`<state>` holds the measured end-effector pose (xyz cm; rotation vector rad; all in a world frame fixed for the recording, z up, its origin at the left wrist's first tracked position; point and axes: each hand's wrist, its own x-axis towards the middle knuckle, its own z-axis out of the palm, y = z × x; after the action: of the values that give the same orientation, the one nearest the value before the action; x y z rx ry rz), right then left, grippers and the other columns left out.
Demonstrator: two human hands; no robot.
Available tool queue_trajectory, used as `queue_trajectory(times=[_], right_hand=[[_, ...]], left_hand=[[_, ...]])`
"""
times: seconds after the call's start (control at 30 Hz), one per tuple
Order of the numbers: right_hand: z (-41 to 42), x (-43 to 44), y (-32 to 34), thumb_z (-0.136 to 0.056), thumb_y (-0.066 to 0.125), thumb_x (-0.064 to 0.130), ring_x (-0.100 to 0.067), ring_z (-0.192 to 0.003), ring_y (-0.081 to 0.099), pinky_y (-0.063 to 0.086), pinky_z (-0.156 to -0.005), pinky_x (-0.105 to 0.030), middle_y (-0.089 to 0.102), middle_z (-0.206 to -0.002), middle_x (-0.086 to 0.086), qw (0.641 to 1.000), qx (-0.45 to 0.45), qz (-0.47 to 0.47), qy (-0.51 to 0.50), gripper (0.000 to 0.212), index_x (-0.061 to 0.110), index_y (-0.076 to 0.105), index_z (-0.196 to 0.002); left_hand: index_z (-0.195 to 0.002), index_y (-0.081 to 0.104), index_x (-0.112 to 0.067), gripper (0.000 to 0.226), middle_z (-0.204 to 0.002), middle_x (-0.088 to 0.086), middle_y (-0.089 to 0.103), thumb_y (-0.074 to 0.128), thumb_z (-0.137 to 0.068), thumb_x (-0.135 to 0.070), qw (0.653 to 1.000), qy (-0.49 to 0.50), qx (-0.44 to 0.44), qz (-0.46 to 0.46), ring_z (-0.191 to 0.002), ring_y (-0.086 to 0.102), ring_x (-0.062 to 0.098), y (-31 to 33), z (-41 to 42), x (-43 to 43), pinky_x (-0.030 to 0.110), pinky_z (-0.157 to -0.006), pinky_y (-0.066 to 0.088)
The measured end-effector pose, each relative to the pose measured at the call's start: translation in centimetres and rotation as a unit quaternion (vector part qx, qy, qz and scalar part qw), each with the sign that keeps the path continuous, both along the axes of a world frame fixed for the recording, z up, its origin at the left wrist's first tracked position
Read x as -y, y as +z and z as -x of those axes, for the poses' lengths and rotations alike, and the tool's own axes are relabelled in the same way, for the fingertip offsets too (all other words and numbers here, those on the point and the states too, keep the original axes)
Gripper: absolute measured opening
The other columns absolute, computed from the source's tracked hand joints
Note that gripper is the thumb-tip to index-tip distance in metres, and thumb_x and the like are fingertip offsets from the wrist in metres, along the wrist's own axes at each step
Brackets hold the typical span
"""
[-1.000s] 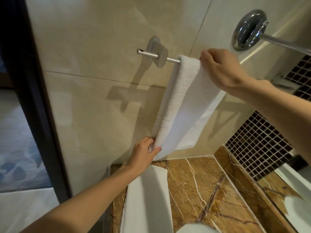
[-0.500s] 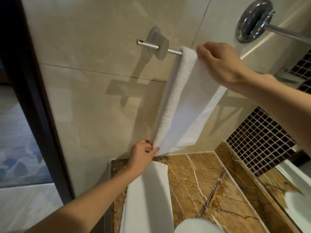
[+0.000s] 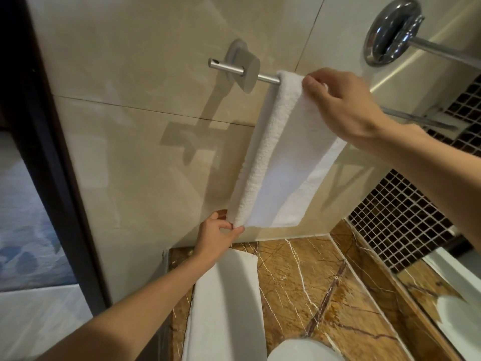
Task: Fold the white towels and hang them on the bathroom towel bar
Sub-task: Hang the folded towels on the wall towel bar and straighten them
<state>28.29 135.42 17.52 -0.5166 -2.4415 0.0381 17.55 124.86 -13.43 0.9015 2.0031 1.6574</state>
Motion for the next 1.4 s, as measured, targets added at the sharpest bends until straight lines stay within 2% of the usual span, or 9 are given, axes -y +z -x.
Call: queue_trajectory(times=[0.13,0.3,0.4,0.57,0.67,0.77,0.97,1.2,1.4], right_hand=[[-0.3,0.2,-0.2,-0.098,0.046,0.036,-0.015,-0.09,0.053,0.034,-0.072,-0.026,0.063,-0.104,-0.004,1.0,-0.019,-0.012,-0.006,0.035,0.009,0.063,-0.112],[-0.4,0.5,-0.4,-0.096,0.051,0.037,-0.014,-0.092,0.053,0.038,-0.075,-0.027,0.063,-0.107,-0.001,0.999,-0.039,-0.008,-0.012,0.037,0.009,0.061,-0.117],[-0.4,0.5,-0.1,-0.096,0.048,0.039,-0.018,-0.098,0.057,0.043,-0.081,-0.033,0.064,-0.112,-0.002,1.0,-0.029,0.003,-0.013,0.037,0.013,0.062,-0.118],[-0.7,0.3,-0.3,-0.098,0.045,0.038,-0.014,-0.098,0.054,0.036,-0.079,-0.026,0.063,-0.116,-0.001,1.0,-0.025,0.013,-0.013,0.037,0.014,0.06,-0.121],[-0.7,0.3,-0.4,-0.097,0.046,0.038,-0.013,-0.096,0.053,0.037,-0.078,-0.027,0.062,-0.114,-0.001,0.999,-0.031,0.016,-0.012,0.037,0.012,0.06,-0.12],[-0.8,0.3,-0.5,-0.096,0.049,0.037,-0.013,-0.096,0.053,0.038,-0.077,-0.027,0.061,-0.11,0.001,0.999,-0.031,0.015,-0.01,0.036,0.01,0.06,-0.119],[-0.7,0.2,-0.8,-0.095,0.052,0.035,-0.011,-0.089,0.05,0.032,-0.072,-0.023,0.056,-0.101,0.006,0.999,-0.045,0.007,-0.012,0.033,0.01,0.06,-0.115],[-0.7,0.1,-0.5,-0.096,0.051,0.036,-0.014,-0.088,0.05,0.034,-0.072,-0.028,0.055,-0.098,0.004,0.999,-0.024,0.02,-0.012,0.031,0.012,0.059,-0.113],[-0.8,0.0,-0.1,-0.096,0.051,0.035,-0.015,-0.089,0.051,0.036,-0.072,-0.028,0.056,-0.099,0.003,1.0,-0.01,0.024,-0.011,0.03,0.011,0.059,-0.112]], left_hand=[[-0.046,0.057,-0.014,0.037,-0.062,-0.009,0.04,0.079,-0.074,-0.022,0.999,-0.002,-0.037,0.012,-0.062,0.042,0.012,0.3,0.3,-0.4,0.015,-0.054,0.029],[-0.046,0.057,-0.006,0.035,-0.055,-0.006,0.038,0.078,-0.072,-0.015,0.998,0.023,-0.049,-0.022,-0.049,0.035,0.009,0.0,0.4,-0.7,0.025,-0.054,0.026],[-0.05,0.056,-0.004,0.032,-0.053,-0.003,0.046,0.079,-0.07,-0.014,0.998,0.042,-0.002,-0.045,-0.052,0.038,0.011,-0.2,0.4,-0.6,0.028,-0.056,0.032],[-0.076,0.05,-0.015,0.035,-0.075,0.012,0.065,0.083,-0.067,-0.008,0.986,0.054,0.132,-0.085,-0.067,0.061,0.019,-0.4,0.3,-0.5,0.031,-0.067,0.051],[-0.091,0.055,-0.017,0.035,-0.076,0.006,0.069,0.08,-0.07,-0.005,0.986,0.032,0.138,-0.091,-0.064,0.062,0.015,-0.3,0.2,-0.7,0.027,-0.065,0.051],[-0.085,0.064,-0.019,0.025,-0.079,0.002,0.071,0.077,-0.072,-0.003,0.987,0.03,0.123,-0.094,-0.071,0.066,0.016,-0.6,0.3,-1.0,0.022,-0.066,0.052],[-0.089,0.054,-0.026,0.045,-0.088,0.007,0.068,0.082,-0.064,-0.001,0.982,0.046,0.15,-0.105,-0.08,0.066,0.019,-0.9,0.3,-1.0,0.029,-0.075,0.055],[-0.11,0.059,-0.011,0.052,-0.096,0.007,0.07,0.078,-0.065,0.006,0.972,0.011,0.193,-0.131,-0.087,0.07,0.015,-1.0,-0.1,-1.1,0.024,-0.079,0.054],[-0.085,0.064,-0.031,0.045,-0.087,-0.011,0.071,0.081,-0.063,0.004,0.977,0.007,0.162,-0.137,-0.081,0.068,0.002,-0.6,-1.0,-0.7,0.012,-0.07,0.05]])
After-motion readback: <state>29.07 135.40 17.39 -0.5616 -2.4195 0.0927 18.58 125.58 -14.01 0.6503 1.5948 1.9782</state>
